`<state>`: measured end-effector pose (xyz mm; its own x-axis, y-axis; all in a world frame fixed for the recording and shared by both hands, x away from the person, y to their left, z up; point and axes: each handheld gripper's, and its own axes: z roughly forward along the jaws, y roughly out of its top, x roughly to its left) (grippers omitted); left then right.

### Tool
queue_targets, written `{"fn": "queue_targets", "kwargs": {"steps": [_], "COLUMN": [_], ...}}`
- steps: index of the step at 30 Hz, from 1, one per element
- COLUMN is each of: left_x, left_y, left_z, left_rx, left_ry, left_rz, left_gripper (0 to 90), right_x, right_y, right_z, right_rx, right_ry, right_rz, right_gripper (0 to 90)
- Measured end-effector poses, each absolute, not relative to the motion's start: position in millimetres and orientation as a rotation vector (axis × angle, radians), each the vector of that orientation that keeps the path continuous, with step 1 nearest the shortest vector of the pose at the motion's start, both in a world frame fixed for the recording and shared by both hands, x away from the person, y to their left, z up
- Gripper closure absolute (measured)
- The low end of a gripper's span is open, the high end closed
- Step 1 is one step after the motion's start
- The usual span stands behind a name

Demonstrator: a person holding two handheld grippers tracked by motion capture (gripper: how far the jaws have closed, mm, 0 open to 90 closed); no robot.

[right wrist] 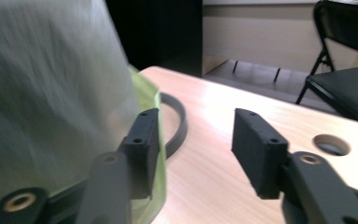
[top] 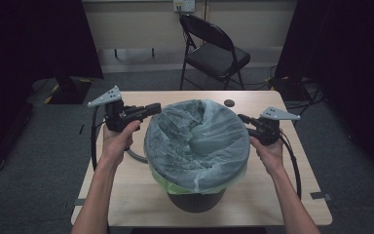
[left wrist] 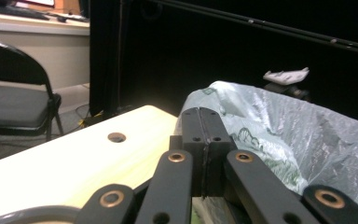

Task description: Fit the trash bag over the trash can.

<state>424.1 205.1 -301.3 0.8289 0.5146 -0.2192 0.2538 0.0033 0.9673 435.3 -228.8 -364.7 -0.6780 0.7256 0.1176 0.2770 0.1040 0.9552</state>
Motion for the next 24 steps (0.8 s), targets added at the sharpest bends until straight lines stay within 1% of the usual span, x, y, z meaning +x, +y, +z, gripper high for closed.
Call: {"fn": "queue_targets", "kwargs": {"steps": [6, 13, 15, 16, 19, 22, 24], "left_x": [415.1, 413.0, 413.2, 413.5, 415.1, 414.1, 411.6], "left_y": [210.9, 221.2, 224.6, 226.3, 231.5, 231.6, 227.6], "left_z": [-309.8, -330.9, -332.6, -331.7, -324.9, -314.8, -307.5], "left_rx": [1.59, 1.602, 1.581, 1.569, 1.514, 1.493, 1.491], "left_ry": [0.657, 0.698, 0.697, 0.708, 0.706, 0.697, 0.677], "left_rz": [0.261, 0.257, 0.254, 0.257, 0.235, 0.251, 0.265], "left_gripper": [90.0, 90.0, 90.0, 86.2, 68.9, 56.0, 52.8], "right_x": [428.0, 426.1, 426.3, 426.1, 425.6, 426.0, 425.9], "right_y": [-233.2, -232.1, -232.1, -232.0, -230.9, -229.2, -228.4], "right_z": [-345.0, -331.8, -326.5, -323.7, -313.9, -303.7, -297.5], "right_rx": [0.956, 0.925, 0.917, 0.913, 0.896, 0.877, 0.862], "right_ry": [1.972, 1.984, 1.979, 1.976, 1.964, 1.948, 1.947], "right_rz": [1.609, 1.604, 1.6, 1.6, 1.598, 1.613, 1.629], "right_gripper": [42.6, 42.3, 42.4, 42.3, 42.5, 44.6, 45.1]}}
